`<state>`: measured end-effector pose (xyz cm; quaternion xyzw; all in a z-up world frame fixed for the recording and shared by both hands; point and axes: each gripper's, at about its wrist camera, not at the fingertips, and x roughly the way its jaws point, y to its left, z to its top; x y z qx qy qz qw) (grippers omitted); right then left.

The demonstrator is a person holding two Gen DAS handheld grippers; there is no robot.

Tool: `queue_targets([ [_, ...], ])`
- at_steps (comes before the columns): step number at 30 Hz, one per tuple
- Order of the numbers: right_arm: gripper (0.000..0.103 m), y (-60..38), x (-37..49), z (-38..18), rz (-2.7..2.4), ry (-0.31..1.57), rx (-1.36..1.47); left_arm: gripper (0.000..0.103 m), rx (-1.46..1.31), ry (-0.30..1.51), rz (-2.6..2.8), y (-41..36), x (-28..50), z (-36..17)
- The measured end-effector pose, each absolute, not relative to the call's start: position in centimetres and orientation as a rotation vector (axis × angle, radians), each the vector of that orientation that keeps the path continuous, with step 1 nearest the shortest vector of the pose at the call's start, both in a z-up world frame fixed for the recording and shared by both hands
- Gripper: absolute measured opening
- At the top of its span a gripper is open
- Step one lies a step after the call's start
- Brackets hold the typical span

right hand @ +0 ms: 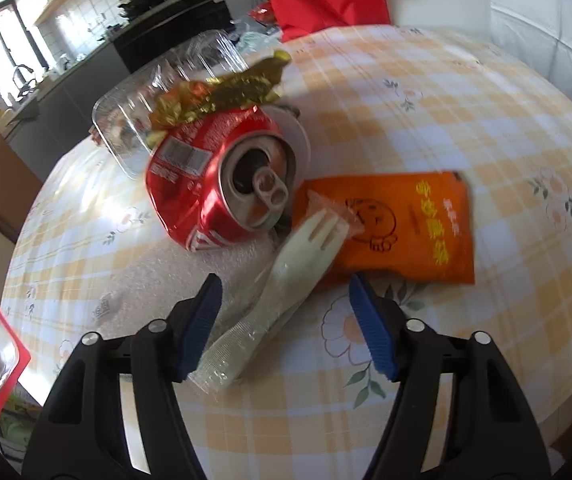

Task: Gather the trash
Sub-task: 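Carry the pink tray toward the bin with the left gripper while the right gripper grasps the white foam strip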

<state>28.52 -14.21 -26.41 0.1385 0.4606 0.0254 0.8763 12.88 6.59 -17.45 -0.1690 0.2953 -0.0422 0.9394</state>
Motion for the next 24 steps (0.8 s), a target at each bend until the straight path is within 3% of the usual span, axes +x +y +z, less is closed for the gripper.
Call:
queue_targets([
  [2, 0.050, -14.2, 28.1, -26.5, 0.063, 0.952, 0.290, 0.067, -0.359, 0.609, -0.100, 6.4, 12.6, -17.7],
  [4, 0.033, -14.0, 27.5, -26.2, 0.084, 0.951, 0.282, 0.066, -0.368, 0.616, -0.114, 6.1, 12.3, -17.9],
  [9, 0.020, -14.9, 26.2, -25.7, 0.091, 0.934, 0.295, 0.067, -0.374, 0.636, -0.139, 5.5, 11.4, -18.4],
  [24, 0.015, -16.5, 21.3, -21.3, 0.159, 0.832, 0.308, 0.067, -0.382, 0.633, -0.163, 5.0, 8.7, -17.3],
])
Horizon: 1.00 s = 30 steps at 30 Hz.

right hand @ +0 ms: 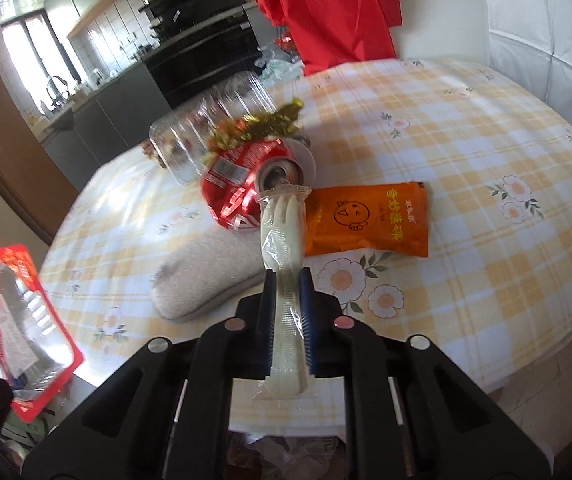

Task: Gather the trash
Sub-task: 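Carry the pink tray toward the bin with the left gripper while the right gripper grasps the white foam strip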

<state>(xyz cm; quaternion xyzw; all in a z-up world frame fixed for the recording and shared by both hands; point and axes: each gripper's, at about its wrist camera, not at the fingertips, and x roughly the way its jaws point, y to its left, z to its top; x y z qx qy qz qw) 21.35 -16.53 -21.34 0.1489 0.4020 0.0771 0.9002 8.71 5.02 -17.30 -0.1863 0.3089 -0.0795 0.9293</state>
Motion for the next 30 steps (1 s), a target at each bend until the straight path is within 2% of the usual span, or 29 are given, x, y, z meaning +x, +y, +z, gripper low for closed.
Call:
queue_targets([
  [16, 0.015, -16.4, 9.8, -15.3, 0.349, 0.679, 0.276, 0.067, -0.312, 0.608, -0.165, 3.4, 4.0, -14.4],
  [30, 0.015, -16.9, 3.5, -15.9, 0.431, 0.657, 0.285, 0.067, -0.243, 0.586, -0.174, 1.6, -0.2, -12.4],
])
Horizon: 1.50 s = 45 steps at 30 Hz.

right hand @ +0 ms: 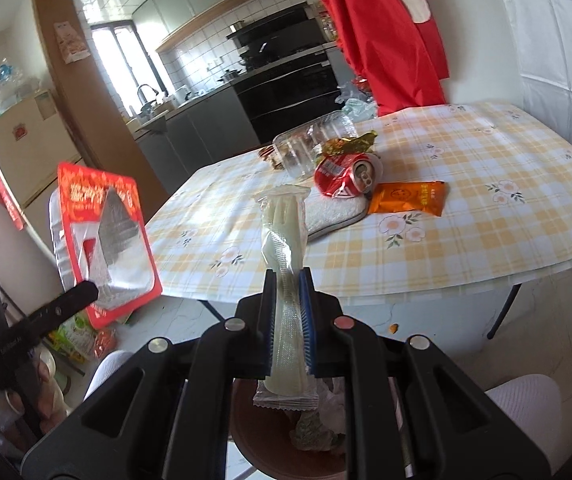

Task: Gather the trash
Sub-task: 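Carry the pink tray toward the bin with the left gripper while the right gripper grasps the white foam strip, then open the left gripper to drop the pink tray into the bin while the right gripper releases the white strip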

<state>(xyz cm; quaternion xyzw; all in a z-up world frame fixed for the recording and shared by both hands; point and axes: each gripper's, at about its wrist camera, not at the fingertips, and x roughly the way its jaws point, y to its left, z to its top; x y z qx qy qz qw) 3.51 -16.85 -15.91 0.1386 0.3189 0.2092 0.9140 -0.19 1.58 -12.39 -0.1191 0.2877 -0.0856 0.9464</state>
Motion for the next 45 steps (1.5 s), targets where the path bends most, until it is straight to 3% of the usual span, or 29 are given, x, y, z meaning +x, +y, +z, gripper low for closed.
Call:
queue_targets([
  [5, 0.019, -16.2, 3.7, -16.6, 0.478, 0.673, 0.291, 0.067, -0.238, 0.592, -0.176, 1.4, 0.0, -12.7],
  [7, 0.031, -16.0, 3.6, -16.8, 0.476, 0.667, 0.286, 0.067, -0.238, 0.604, -0.180, 1.4, 0.2, -13.1],
  [11, 0.040, -15.9, 3.9, -17.2, 0.452, 0.670, 0.273, 0.067, -0.237, 0.635, -0.185, 1.3, 0.6, -14.1],
  [14, 0.068, -16.2, 4.2, -17.4, 0.403, 0.662, 0.266, 0.067, -0.237, 0.648, -0.192, 1.2, 0.8, -14.6],
  [16, 0.093, -16.5, 4.1, -17.4, 0.358, 0.637, 0.267, 0.067, -0.234, 0.653, -0.195, 1.1, 0.9, -14.8],
  [35, 0.097, -19.3, 5.0, -18.5, 0.175, 0.642, 0.297, 0.069, -0.181, 0.737, -0.312, -2.3, 1.8, -16.3],
  [45, 0.097, -19.1, 5.3, -19.0, 0.175, 0.667, 0.300, 0.089, -0.204, 0.738, -0.285, -1.6, 1.9, -16.4],
])
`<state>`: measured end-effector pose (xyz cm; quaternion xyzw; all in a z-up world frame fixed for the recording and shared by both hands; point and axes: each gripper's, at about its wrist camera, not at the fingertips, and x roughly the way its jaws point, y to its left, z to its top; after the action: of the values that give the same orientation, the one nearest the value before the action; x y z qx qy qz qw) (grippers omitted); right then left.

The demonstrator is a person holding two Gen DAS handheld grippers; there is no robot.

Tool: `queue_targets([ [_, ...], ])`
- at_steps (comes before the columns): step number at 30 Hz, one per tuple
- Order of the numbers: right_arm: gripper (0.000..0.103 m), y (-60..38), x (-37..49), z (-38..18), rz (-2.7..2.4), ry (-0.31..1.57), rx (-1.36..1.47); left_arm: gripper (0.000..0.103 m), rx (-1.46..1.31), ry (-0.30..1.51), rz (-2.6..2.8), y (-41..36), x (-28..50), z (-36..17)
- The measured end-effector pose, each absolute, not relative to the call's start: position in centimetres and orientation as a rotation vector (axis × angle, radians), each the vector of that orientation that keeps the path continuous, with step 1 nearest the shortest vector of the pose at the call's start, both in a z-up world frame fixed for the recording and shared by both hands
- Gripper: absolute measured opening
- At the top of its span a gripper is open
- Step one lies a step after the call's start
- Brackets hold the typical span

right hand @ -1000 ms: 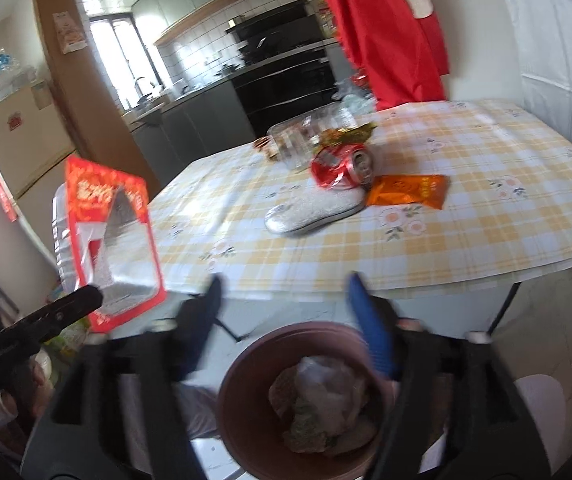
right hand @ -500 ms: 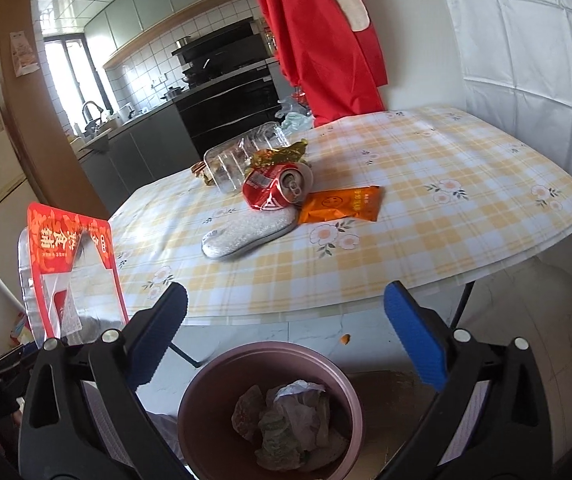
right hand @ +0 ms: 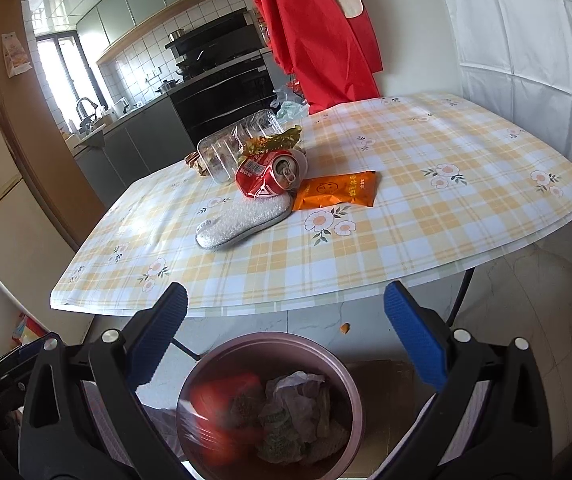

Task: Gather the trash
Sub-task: 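Open the left gripper to drop the pink tray into the bin while the right gripper releases the white strip, then reach to the crushed red can and grasp it with the right gripper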

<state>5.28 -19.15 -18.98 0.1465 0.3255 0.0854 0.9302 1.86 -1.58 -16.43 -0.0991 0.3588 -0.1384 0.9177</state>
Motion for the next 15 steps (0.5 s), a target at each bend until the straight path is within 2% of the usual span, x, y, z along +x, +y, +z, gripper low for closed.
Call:
queue_targets([
  [5, 0.097, -19.1, 5.4, -19.1, 0.173, 0.675, 0.296, 0.093, -0.234, 0.739, -0.248, -0.7, 2.0, -16.6],
  [15, 0.097, -19.0, 5.9, -19.8, 0.173, 0.695, 0.281, 0.093, -0.260, 0.761, -0.205, 0.1, 2.9, -17.2],
])
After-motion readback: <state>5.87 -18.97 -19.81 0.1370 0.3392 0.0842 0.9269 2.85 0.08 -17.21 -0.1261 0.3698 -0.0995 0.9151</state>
